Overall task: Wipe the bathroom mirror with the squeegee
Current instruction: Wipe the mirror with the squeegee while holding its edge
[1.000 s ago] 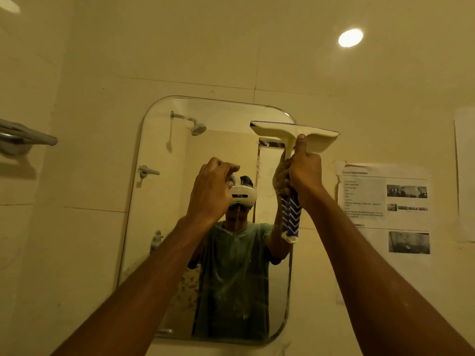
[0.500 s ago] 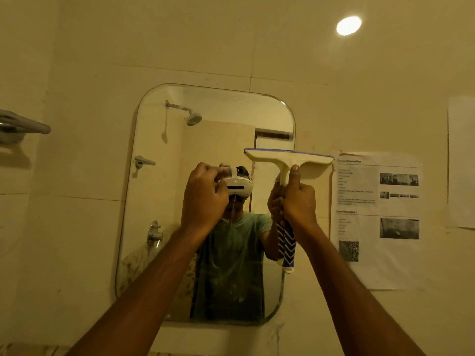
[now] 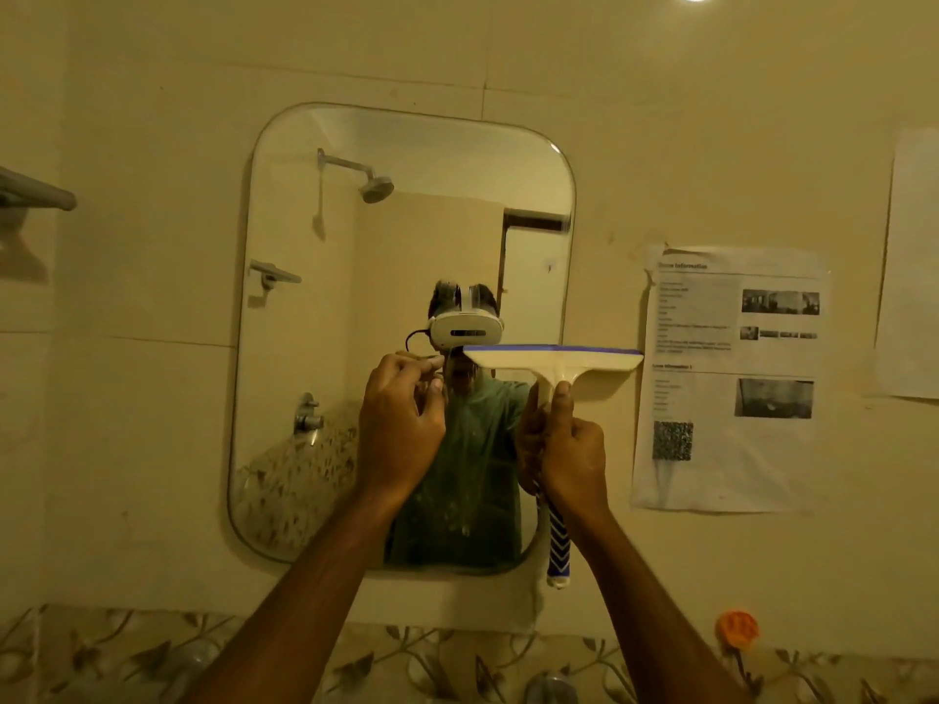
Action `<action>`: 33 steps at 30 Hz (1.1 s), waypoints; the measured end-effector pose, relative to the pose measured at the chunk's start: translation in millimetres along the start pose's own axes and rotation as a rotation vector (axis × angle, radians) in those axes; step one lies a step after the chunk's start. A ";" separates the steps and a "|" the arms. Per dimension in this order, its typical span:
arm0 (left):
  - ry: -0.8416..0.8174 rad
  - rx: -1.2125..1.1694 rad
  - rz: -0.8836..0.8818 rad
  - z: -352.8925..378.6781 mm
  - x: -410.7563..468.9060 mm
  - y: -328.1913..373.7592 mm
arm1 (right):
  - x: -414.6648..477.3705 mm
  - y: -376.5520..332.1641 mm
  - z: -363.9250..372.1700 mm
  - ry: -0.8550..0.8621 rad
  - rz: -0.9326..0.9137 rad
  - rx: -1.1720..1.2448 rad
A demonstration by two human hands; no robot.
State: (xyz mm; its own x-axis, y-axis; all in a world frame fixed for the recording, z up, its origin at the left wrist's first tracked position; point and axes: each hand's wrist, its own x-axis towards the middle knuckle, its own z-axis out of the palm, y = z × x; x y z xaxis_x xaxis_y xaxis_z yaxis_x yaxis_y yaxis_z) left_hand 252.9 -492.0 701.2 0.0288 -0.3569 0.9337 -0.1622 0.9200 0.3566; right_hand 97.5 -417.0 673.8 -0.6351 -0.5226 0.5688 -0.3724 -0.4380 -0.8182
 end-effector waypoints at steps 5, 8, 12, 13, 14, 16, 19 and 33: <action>-0.024 -0.014 0.007 2.0 -16.0 -2.1 | -7.1 8.9 -2.7 -0.019 0.025 0.009; -0.032 -0.030 -0.005 4.0 -27.2 -3.5 | -14.5 16.8 -8.2 -0.036 0.010 -0.024; -0.022 -0.036 -0.036 5.9 -42.1 -5.1 | -39.8 35.9 -15.4 -0.040 0.029 -0.094; -0.010 -0.032 -0.042 5.7 -45.3 -5.4 | -43.4 37.9 -17.2 -0.044 0.037 -0.109; 0.003 -0.028 -0.048 5.3 -48.2 -6.0 | -45.4 37.5 -18.7 -0.048 0.044 -0.123; 0.023 -0.023 -0.061 4.4 -53.9 -6.8 | -47.6 31.9 -21.7 -0.053 0.048 -0.149; 0.026 -0.024 -0.081 4.8 -62.5 -7.0 | -51.0 31.0 -26.0 -0.054 0.032 -0.192; -0.008 0.081 -0.172 10.1 -101.0 -2.8 | -76.9 78.4 -63.8 -0.240 0.061 -0.446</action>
State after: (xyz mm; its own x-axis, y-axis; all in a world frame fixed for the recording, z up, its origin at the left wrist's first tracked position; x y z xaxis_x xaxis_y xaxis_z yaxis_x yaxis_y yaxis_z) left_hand 240.5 -460.2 605.5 0.0554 -0.5089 0.8591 -0.2345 0.8297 0.5066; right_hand 74.0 -364.5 560.5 -0.5109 -0.7137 0.4792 -0.6253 -0.0739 -0.7769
